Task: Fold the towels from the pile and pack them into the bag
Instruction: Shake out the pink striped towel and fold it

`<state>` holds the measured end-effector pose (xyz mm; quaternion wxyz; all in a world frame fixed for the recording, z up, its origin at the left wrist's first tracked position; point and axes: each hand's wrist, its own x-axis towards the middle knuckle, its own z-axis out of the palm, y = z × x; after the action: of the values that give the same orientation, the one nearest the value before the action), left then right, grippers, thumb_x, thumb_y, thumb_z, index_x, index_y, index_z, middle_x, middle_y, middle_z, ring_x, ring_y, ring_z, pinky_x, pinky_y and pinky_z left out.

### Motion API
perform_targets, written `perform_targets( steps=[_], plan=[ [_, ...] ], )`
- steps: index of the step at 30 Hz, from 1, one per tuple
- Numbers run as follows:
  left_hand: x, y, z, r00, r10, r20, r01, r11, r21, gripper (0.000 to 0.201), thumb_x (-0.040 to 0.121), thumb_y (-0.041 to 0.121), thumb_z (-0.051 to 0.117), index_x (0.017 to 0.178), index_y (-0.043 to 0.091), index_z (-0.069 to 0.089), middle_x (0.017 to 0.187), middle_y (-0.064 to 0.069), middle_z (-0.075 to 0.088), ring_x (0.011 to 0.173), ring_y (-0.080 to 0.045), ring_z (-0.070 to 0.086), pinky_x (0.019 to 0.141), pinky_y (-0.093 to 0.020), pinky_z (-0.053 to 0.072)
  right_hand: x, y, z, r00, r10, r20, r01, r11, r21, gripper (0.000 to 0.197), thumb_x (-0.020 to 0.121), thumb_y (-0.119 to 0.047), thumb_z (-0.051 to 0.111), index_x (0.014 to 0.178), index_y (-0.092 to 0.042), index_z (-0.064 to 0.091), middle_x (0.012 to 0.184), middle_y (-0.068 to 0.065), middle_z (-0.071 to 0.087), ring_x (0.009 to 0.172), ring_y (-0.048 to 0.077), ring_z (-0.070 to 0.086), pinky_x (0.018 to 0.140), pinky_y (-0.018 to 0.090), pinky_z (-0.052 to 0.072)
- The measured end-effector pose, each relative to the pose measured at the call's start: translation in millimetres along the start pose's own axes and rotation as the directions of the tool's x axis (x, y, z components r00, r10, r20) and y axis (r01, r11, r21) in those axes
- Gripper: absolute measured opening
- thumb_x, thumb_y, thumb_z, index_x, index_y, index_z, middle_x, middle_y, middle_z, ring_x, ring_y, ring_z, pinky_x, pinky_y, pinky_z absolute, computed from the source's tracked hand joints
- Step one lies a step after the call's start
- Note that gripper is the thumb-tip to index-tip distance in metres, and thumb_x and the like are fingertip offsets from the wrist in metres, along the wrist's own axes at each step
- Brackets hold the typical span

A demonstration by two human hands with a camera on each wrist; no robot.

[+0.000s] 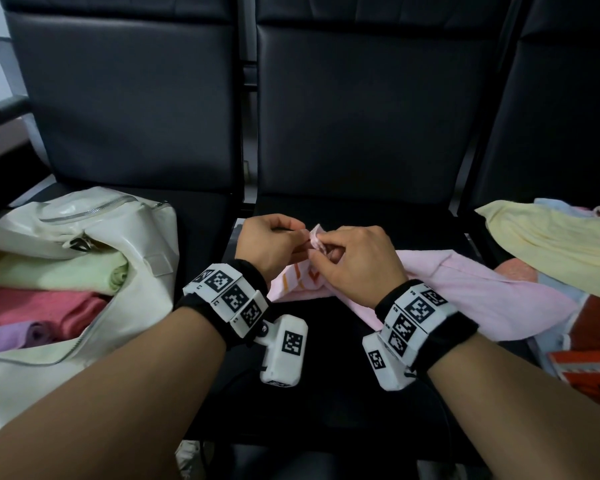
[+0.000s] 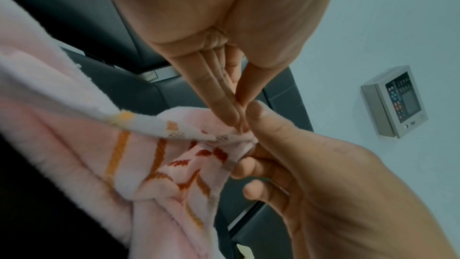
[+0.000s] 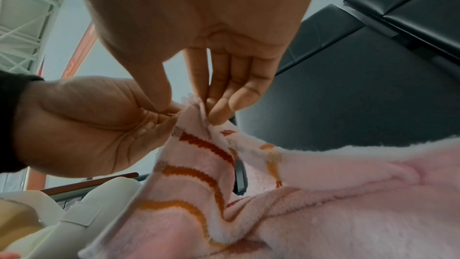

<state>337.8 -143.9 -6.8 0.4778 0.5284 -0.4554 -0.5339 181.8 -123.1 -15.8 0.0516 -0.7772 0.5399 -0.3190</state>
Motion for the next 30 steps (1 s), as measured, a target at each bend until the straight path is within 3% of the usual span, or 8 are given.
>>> perform_targets(
  steps=[6, 10, 13, 16, 19, 21, 24, 30],
  plan=[
    [-2.4, 0.0, 3.6, 0.989, 0.061, 0.138, -0.058, 0.998, -0.025, 0.014, 0.096, -0.008, 0.059, 0.092, 0.004, 0.064, 0.071, -0.007, 0.072, 0.064, -0.015, 0.073, 0.067, -0.028, 0.062, 2.8, 9.5, -2.0, 0.997, 0.072, -0.03, -0.071, 0.996, 0.047, 0.019, 0.091, -0.039, 0.066, 0.094, -0.023, 0.077, 0.079, -0.006, 0.073, 0.076, 0.017, 0.068, 0.073, 0.041, 0.056],
    [7.5, -8.7, -4.8, 0.963, 0.205, 0.178, -0.253, 0.916, 0.311, 0.027, 0.092, 0.001, 0.066, 0.1, 0.027, 0.068, 0.084, -0.001, 0.074, 0.079, -0.014, 0.073, 0.076, -0.035, 0.059, 5.0, 10.1, -4.8, 0.998, 0.059, -0.003, -0.058, 0.996, 0.074, 0.015, 0.096, -0.023, 0.062, 0.104, -0.019, 0.074, 0.092, -0.004, 0.073, 0.088, 0.018, 0.068, 0.082, 0.041, 0.054],
    [9.1, -11.8, -4.8, 0.945, 0.242, 0.222, -0.326, 0.768, 0.551, 0.02, 0.09, 0.027, 0.072, 0.102, 0.043, 0.07, 0.11, 0.005, 0.064, 0.094, -0.014, 0.067, 0.084, -0.033, 0.055, 4.9, 5.5, -9.8, 1.0, -0.017, -0.018, 0.019, 0.989, 0.147, 0.01, 0.096, -0.016, 0.061, 0.099, -0.016, 0.071, 0.089, -0.009, 0.068, 0.084, 0.009, 0.061, 0.078, 0.027, 0.049],
    [11.9, -9.8, -3.7, 0.945, 0.256, 0.201, -0.325, 0.697, 0.639, 0.019, 0.093, 0.031, 0.067, 0.079, 0.044, 0.063, 0.12, 0.004, 0.053, 0.106, -0.01, 0.056, 0.089, -0.03, 0.05, 5.6, 0.6, -15.7, 0.997, -0.052, -0.055, 0.061, 0.98, 0.19, 0.009, 0.098, -0.013, 0.06, 0.096, -0.013, 0.068, 0.086, -0.013, 0.064, 0.081, 0.004, 0.058, 0.073, 0.014, 0.043],
    [15.2, -7.3, -8.2, 0.958, 0.242, 0.156, -0.279, 0.644, 0.712, 0.031, 0.088, 0.027, 0.07, 0.061, 0.032, 0.056, 0.091, 0.005, 0.06, 0.084, -0.013, 0.057, 0.065, -0.024, 0.041, 7.2, 1.9, -22.3, 0.996, -0.02, -0.09, 0.036, 0.982, 0.186, 0.012, 0.1, -0.016, 0.058, 0.095, -0.01, 0.067, 0.083, -0.01, 0.064, 0.077, 0.007, 0.058, 0.069, 0.014, 0.041],
    [15.9, -5.2, -13.5, 0.969, 0.223, 0.105, -0.229, 0.655, 0.72, 0.024, 0.087, 0.032, 0.075, 0.066, 0.026, 0.063, 0.072, 0.007, 0.062, 0.071, -0.014, 0.059, 0.059, -0.026, 0.038, 7.8, 6.2, -25.5, 0.994, 0.022, -0.112, -0.003, 0.986, 0.165, 0.016, 0.102, -0.019, 0.056, 0.094, -0.008, 0.065, 0.08, -0.006, 0.063, 0.074, 0.01, 0.057, 0.067, 0.021, 0.042],
    [17.2, -1.5, -23.4, 0.976, 0.218, -0.003, -0.158, 0.718, 0.678, 0.017, 0.087, 0.039, 0.076, 0.078, 0.027, 0.069, 0.074, 0.008, 0.068, 0.078, -0.015, 0.064, 0.065, -0.026, 0.041, 7.9, 12.1, -29.7, 0.986, 0.074, -0.151, -0.052, 0.988, 0.146, 0.022, 0.103, -0.023, 0.054, 0.092, -0.007, 0.064, 0.074, -0.006, 0.059, 0.07, 0.013, 0.055, 0.065, 0.024, 0.038],
    [16.4, 5.2, -31.1, 0.95, 0.265, -0.163, -0.111, 0.778, 0.618, 0.019, 0.091, 0.042, 0.067, 0.077, 0.031, 0.064, 0.082, 0.002, 0.068, 0.086, -0.026, 0.063, 0.073, -0.031, 0.045, 8.5, 19.1, -36.4, 0.951, 0.175, -0.256, -0.143, 0.98, 0.135, 0.026, 0.104, -0.028, 0.053, 0.093, -0.008, 0.066, 0.074, -0.004, 0.061, 0.071, 0.016, 0.057, 0.064, 0.026, 0.036]
  ],
)
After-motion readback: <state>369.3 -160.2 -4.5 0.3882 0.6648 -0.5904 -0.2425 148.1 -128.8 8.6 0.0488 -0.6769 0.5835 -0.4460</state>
